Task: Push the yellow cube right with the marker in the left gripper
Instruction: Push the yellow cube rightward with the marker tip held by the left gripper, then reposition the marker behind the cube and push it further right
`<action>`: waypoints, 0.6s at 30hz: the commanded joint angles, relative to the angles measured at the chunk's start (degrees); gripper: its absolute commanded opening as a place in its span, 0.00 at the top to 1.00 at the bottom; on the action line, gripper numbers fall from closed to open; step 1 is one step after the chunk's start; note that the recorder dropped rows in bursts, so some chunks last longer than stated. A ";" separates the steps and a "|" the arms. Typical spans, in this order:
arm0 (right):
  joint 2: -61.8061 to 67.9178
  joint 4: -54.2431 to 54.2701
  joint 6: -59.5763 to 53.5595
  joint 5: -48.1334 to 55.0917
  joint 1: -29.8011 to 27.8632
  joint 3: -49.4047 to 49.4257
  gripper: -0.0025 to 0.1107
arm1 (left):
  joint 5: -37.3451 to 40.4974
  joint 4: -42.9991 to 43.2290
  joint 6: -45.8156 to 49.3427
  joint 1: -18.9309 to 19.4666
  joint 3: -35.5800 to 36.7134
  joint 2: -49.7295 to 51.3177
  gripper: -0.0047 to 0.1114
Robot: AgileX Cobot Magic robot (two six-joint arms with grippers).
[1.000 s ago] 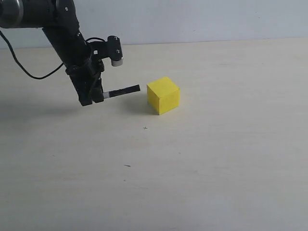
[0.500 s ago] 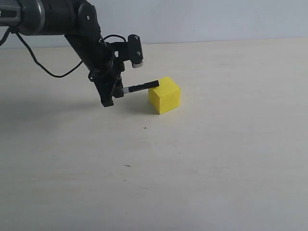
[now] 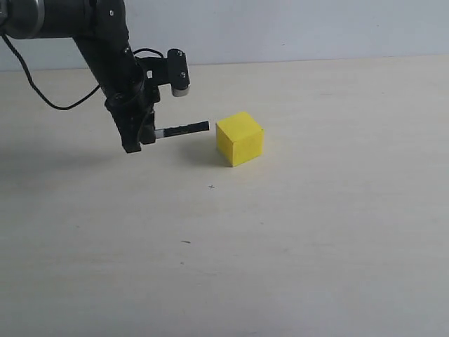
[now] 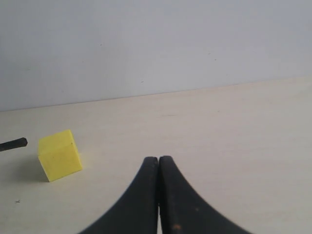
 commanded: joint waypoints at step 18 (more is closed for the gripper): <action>-0.35 -0.23 -0.15 -0.20 -0.29 0.27 0.98 | -13.83 -1.09 -1.48 -3.12 0.32 3.42 0.96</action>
